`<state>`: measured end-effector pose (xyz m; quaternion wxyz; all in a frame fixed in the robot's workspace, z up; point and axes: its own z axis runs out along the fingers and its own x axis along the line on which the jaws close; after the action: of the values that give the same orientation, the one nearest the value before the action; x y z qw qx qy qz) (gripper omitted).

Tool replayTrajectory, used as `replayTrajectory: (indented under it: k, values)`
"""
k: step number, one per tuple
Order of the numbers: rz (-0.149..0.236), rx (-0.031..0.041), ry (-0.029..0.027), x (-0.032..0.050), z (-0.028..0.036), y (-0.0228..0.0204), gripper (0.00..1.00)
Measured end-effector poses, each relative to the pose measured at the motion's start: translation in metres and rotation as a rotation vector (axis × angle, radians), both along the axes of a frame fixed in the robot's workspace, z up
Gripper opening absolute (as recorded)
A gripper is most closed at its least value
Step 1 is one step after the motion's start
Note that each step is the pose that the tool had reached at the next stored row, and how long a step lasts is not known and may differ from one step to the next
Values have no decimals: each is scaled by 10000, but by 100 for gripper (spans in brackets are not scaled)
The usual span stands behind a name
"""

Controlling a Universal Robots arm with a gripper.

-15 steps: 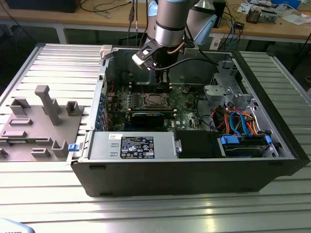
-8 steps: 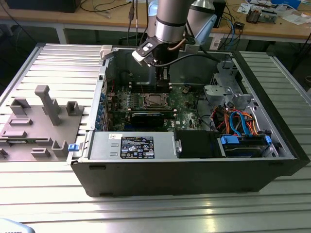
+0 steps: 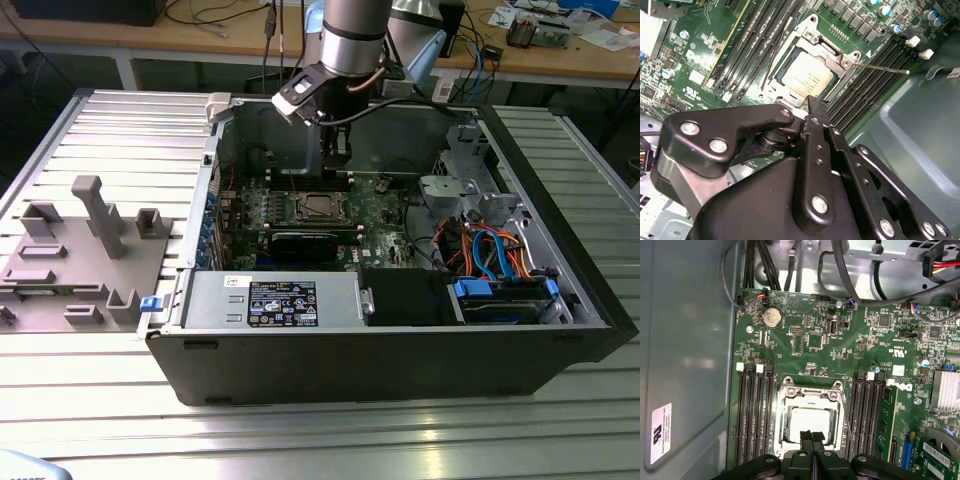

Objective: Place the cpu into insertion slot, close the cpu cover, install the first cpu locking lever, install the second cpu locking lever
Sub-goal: 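Install the first cpu locking lever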

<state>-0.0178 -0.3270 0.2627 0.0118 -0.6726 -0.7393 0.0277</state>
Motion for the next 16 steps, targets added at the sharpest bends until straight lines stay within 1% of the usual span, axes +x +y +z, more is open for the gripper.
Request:
replayTrajectory:
  k: [1,2,4,8,12,16]
  values:
    - [575,0,0,0,0,0,11]
    - [809,0,0,0,0,0,11]
    - [967,0,0,0,0,0,11]
    - [1420,0,-1,0,0,0,11]
    - [1621,0,0,0,0,0,11]
    - [1911,0,-1,0,0,0,11]
